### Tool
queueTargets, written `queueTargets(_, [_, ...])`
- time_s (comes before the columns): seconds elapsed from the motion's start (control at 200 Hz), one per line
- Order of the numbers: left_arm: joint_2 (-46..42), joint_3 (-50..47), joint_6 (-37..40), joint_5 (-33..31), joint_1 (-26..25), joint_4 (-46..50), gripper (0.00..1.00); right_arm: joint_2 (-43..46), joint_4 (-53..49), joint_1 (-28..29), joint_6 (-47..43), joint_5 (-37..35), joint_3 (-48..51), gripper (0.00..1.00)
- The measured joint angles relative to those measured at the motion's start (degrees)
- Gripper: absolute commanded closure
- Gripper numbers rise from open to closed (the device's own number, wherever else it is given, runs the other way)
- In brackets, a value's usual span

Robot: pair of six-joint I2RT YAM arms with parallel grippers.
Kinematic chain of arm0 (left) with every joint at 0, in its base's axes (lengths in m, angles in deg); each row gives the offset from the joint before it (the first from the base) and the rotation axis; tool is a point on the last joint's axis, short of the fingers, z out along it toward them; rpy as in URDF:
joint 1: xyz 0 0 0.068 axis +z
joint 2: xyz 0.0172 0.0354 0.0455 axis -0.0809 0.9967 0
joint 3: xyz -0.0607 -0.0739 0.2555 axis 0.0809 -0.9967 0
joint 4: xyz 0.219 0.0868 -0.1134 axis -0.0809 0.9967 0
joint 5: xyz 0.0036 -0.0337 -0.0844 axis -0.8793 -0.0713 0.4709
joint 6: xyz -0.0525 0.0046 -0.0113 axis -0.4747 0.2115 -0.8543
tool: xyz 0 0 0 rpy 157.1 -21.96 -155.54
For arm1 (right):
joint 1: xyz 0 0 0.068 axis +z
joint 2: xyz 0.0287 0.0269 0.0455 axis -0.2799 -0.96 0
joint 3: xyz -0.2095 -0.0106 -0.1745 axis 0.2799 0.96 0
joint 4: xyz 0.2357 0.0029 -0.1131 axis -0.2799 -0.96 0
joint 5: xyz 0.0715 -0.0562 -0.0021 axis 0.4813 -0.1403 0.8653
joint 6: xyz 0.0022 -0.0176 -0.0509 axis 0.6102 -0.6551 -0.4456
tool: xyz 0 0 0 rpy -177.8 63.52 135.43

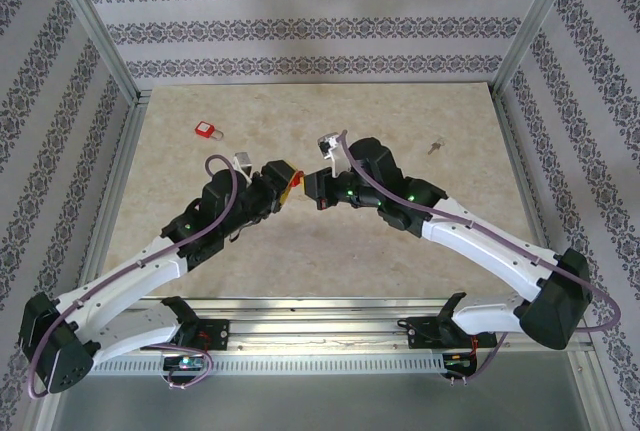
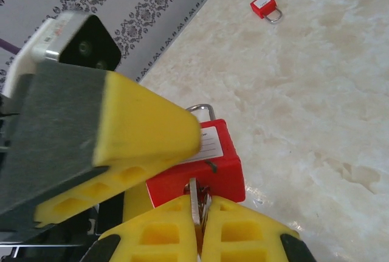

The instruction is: Unlock with the key

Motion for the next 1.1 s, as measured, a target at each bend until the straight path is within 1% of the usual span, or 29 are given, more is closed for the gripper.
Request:
queueTargets(0.1, [0.2, 0.0, -0.8, -1.3, 0.1, -0.4, 0.73, -0.1, 0.2, 0.4, 0.0, -0.8, 0.5, 1.00])
queueTargets(0.245, [0.1, -0.2, -1.4, -2.1, 0.5, -1.4, 0.87, -0.1, 0.5, 1.2, 0.0, -1.2, 1.7, 1.00])
queueTargets(0.345, [-0.2, -0.9, -1.4, -2.1, 0.5, -1.7, 0.91, -0.2, 0.7, 1.3, 0.2, -1.2, 2.1, 1.00])
queueTargets(0.46, [-0.3, -0.9, -0.8, -2.0, 0.5, -1.6, 1.00, -0.1, 1.6, 1.3, 0.5, -1.2, 2.8, 1.00])
queueTargets(0.545, [-0.5, -1.2, 0.0, -1.8, 0.5, -1.8, 1.00, 0.0, 1.8, 1.3, 1.3, -1.0, 3.1, 1.00])
queueTargets(0.57, [-0.7, -1.4, 0.2, -1.7, 0.5, -1.9, 1.00, 0.0, 1.8, 1.3, 1.4, -0.9, 3.2, 0.95])
queueTargets(0.585, [-0.8, -1.6, 0.4, -1.6, 0.5, -2.0, 1.00, 0.0, 2.0, 1.3, 1.5, -0.7, 3.3, 0.89])
queueTargets(0.59, [-0.8, -1.6, 0.4, -1.6, 0.5, -2.0, 1.00, 0.0, 2.0, 1.3, 1.5, -0.7, 3.3, 0.89])
queueTargets(0.615, [-1.0, -1.8, 0.8, -1.5, 0.5, -2.0, 1.00, 0.1, 2.0, 1.3, 1.7, -0.6, 3.5, 0.82])
queueTargets(0.67, [-1.4, -2.2, 2.0, -0.8, 0.5, -2.1, 1.00, 0.1, 2.2, 1.2, 2.9, -0.4, 3.7, 0.72])
queueTargets(0.729, [-2.1, -2.8, 3.7, 0.2, 0.5, -1.9, 1.00, 0.3, 2.4, 1.1, 3.2, 0.1, 3.8, 0.53])
queueTargets(0.749, [-2.3, -2.9, 4.5, 0.4, 0.6, -1.7, 1.00, 0.5, 2.3, 0.8, 3.7, 0.4, 3.8, 0.49])
queueTargets(0.839, [-3.8, -3.5, 8.0, 3.5, 2.2, -0.7, 1.00, 1.7, 2.3, -0.8, 5.3, 2.3, 3.8, 0.39])
queueTargets(0.929, [-5.2, -3.9, 12.8, 7.7, 4.5, 0.9, 1.00, 4.2, 2.1, -3.8, 6.6, 5.0, 4.0, 0.33])
queueTargets(0.994, [-5.8, -3.9, 17.7, 10.9, 5.9, 2.2, 1.00, 6.5, 1.7, -6.1, 7.6, 7.3, 4.1, 0.30])
queueTargets(1.099, [-5.8, -3.3, 26.4, 17.2, 6.5, 4.7, 1.00, 9.4, 1.7, -9.0, 8.8, 11.5, 4.1, 0.30])
